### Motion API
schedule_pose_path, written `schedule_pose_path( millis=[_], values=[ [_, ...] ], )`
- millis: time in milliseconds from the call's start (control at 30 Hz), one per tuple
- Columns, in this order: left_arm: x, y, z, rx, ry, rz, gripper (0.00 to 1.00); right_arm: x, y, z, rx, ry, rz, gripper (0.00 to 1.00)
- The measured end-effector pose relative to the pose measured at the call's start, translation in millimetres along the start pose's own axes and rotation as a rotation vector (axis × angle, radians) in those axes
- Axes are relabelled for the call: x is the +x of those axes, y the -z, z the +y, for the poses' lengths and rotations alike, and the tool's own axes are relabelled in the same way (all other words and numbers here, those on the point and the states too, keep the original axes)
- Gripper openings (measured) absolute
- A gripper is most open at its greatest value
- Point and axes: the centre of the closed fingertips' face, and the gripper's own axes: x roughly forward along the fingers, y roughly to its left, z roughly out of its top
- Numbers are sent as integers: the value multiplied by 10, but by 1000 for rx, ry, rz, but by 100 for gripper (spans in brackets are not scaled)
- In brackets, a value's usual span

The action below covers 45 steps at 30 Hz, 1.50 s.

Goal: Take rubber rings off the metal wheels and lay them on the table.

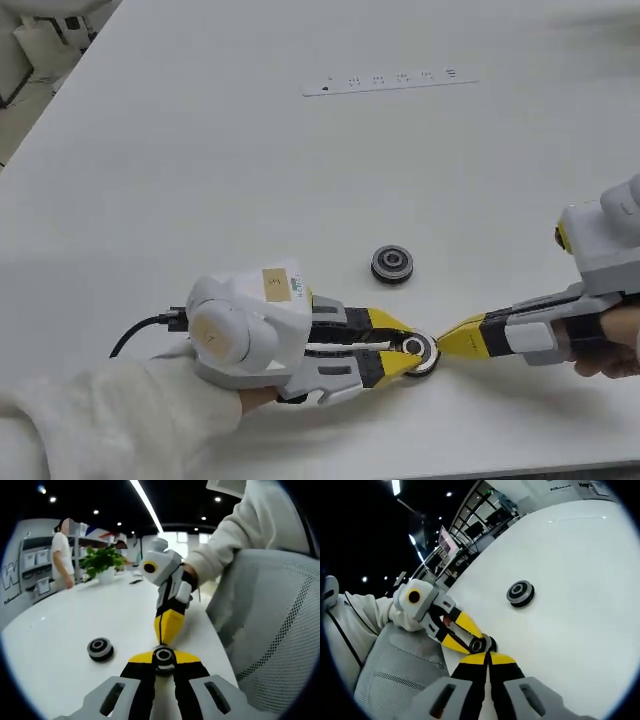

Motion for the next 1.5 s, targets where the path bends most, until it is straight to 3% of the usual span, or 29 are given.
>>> schedule_pose_path(
  millis=[67,200,1067,1167,1500],
  values=[
    [-1,1,3,3,7,-5,14,2,-10,16,-6,-14,2,0],
    [0,3,12,4,0,-9,14,3,-24,16,61,-29,-21,0],
    [18,-13,24,8,-10,-10,14,64,-108,72,40,-31,-56,0],
    [18,-14,28,8,-11,-11,14,42,-140,68,136,-58,-103,0],
    [20,-12,31,7,-16,-8,14,65,-168,131,116,-77,-106,0]
  ],
)
